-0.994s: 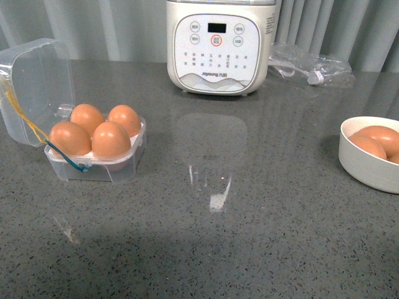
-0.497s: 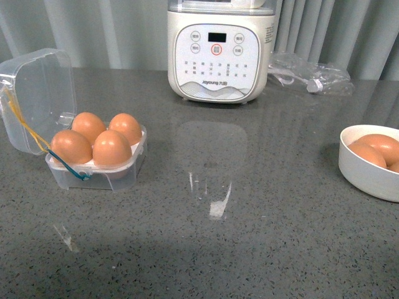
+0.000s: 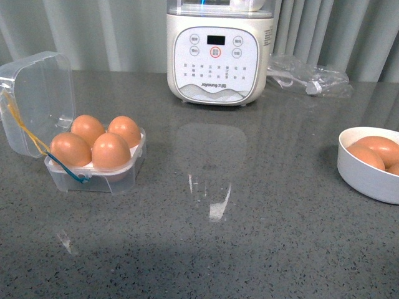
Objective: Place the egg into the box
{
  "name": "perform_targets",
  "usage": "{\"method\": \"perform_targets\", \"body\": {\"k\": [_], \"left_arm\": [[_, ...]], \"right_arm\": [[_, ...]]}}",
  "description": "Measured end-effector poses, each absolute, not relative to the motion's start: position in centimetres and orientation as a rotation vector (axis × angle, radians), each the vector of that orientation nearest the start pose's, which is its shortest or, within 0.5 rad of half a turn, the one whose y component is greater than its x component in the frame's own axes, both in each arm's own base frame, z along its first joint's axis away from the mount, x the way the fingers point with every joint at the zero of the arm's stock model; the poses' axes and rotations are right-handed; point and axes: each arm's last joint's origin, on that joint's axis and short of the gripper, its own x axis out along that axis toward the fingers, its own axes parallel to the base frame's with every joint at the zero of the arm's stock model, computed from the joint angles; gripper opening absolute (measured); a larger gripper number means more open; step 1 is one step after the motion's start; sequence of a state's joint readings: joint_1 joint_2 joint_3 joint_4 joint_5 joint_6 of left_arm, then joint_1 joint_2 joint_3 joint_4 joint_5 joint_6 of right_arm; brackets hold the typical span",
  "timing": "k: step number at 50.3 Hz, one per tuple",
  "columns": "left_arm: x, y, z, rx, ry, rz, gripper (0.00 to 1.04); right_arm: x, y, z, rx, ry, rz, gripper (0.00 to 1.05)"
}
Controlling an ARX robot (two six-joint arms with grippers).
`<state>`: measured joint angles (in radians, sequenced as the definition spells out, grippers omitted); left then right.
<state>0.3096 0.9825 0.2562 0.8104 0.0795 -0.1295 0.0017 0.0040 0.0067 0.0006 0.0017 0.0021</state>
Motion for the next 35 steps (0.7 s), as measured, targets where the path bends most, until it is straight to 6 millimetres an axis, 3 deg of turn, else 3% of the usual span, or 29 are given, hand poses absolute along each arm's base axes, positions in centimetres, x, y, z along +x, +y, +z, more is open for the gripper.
{"method": "perform_targets", "body": {"k": [12, 23, 35], "left_arm": [[24.3, 5.7, 20.0, 0.005, -0.034, 0.161, 0.98], [26.8, 5.1, 19.5, 0.060, -0.001, 0.112, 0.98], [28.4, 1.5, 20.1, 0.106, 0.020, -0.050, 0.98]], "right_arm": [[9.8, 0.0, 16.6, 0.002, -0.003, 0.000, 0.98], [9.8, 0.0, 16.6, 0.002, -0.003, 0.000, 0.98], [9.8, 0.0, 16.6, 0.002, -0.003, 0.000, 0.98]]}}
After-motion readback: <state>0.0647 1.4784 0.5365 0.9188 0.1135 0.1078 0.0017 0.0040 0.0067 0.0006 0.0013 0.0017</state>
